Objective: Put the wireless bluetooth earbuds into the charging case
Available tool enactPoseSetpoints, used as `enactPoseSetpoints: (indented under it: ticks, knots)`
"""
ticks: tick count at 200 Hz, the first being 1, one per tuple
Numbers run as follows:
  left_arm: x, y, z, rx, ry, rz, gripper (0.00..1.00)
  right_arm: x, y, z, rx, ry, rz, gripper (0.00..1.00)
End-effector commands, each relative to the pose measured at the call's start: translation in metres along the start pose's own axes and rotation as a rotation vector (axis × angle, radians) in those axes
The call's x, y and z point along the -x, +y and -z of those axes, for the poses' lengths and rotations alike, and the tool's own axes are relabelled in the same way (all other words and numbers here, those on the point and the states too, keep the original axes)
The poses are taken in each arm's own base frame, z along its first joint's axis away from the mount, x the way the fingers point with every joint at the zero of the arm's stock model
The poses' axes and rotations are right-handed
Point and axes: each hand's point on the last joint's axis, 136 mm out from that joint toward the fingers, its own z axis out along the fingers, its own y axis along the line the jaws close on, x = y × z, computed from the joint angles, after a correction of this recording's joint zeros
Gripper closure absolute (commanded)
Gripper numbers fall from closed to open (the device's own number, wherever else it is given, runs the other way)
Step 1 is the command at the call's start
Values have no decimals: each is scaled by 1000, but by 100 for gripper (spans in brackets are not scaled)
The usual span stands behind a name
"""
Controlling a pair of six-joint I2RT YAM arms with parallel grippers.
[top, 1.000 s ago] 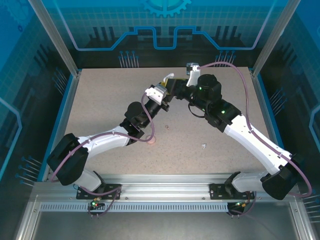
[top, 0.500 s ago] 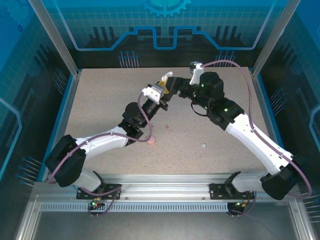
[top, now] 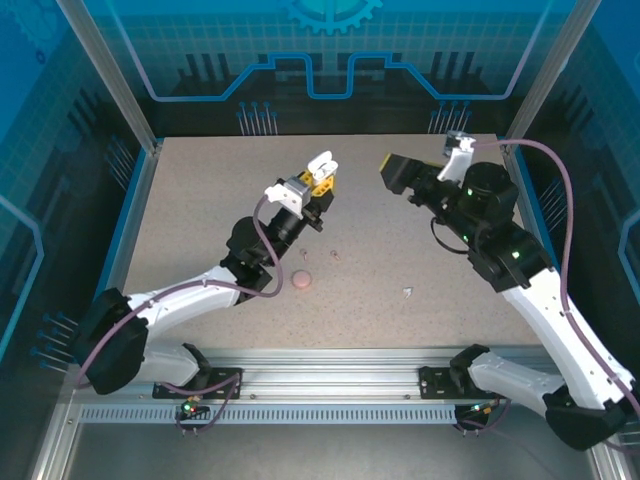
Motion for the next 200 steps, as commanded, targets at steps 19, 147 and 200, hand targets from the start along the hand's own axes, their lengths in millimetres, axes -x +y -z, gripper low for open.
enactPoseSetpoints:
  ticks: [19, 147, 200]
  knots:
    - [2, -15, 19, -97, 48, 30, 100, -83, -112, 10, -415, 269, -32, 14]
    - [-10, -17, 47, -118, 110, 120, 100, -276, -262, 46, -1049, 854, -91, 31]
    - [-11, -18, 45, -122, 107, 129, 100, -301, -268, 33, -1045, 942, -50, 34]
